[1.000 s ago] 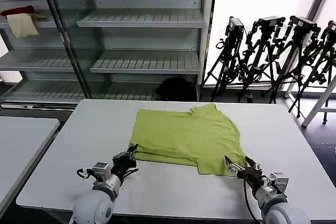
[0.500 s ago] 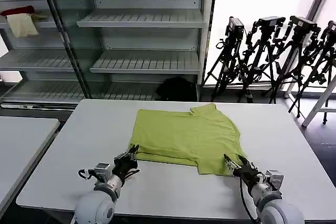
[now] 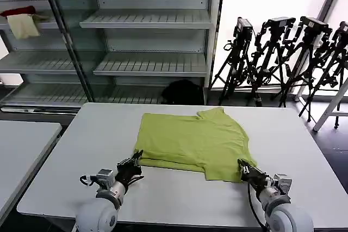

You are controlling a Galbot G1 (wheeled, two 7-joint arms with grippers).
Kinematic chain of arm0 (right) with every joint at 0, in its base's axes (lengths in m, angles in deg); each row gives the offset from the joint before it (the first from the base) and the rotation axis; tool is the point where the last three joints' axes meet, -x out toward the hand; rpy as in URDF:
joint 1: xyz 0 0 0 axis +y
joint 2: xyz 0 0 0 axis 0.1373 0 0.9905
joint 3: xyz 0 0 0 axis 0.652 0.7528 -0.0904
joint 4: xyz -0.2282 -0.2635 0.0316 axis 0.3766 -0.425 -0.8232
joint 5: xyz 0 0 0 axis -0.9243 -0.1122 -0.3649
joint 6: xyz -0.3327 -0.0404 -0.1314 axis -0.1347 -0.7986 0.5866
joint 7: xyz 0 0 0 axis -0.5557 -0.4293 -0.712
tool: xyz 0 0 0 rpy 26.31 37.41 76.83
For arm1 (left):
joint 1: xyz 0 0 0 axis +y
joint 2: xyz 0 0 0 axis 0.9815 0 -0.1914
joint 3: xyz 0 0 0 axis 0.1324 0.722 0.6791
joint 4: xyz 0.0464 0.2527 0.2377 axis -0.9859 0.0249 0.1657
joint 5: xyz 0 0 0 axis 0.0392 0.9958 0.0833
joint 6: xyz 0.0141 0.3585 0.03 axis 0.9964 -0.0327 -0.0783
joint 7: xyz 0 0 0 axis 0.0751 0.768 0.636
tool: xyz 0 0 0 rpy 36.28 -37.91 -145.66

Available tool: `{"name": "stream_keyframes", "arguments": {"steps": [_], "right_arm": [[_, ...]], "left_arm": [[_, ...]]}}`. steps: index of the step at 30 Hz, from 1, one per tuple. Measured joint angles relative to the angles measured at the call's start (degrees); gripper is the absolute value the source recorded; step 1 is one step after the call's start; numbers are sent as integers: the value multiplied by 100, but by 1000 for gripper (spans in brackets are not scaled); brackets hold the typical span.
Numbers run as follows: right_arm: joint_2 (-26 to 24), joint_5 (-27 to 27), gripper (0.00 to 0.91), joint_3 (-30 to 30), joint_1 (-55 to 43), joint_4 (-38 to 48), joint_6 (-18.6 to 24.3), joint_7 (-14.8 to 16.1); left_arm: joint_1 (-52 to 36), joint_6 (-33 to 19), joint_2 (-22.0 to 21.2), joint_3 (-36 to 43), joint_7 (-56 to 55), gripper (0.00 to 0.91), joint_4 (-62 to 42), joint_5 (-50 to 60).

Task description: Fold and organize the clothes.

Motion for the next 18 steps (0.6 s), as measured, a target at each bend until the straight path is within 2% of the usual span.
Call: {"name": "stream_keyframes", "arguments": {"steps": [13, 14, 15, 16, 17, 18], "right_arm": [[114, -187, 0, -147, -253, 81, 16, -8], [129, -223, 121, -145, -282, 105, 17, 9], [143, -260, 907, -142, -308, 128, 18, 27], [163, -313, 907, -134, -342, 160, 19, 47], [182, -362, 907, -125, -375, 192, 21, 69], [198, -409, 907, -120, -404, 220, 23, 92]], "left_arm": [[-87, -62, -36, 2, 4, 0, -64, -2], [-100, -72, -40, 1, 4, 0, -73, -4], [-113, -82, -44, -3, 4, 0, -84, -5], [-126, -89, -47, -8, 5, 0, -96, -5], [-135, -95, -47, -14, 3, 141, -108, -4], [-139, -102, -47, -17, 4, 413, -120, -4]]}}
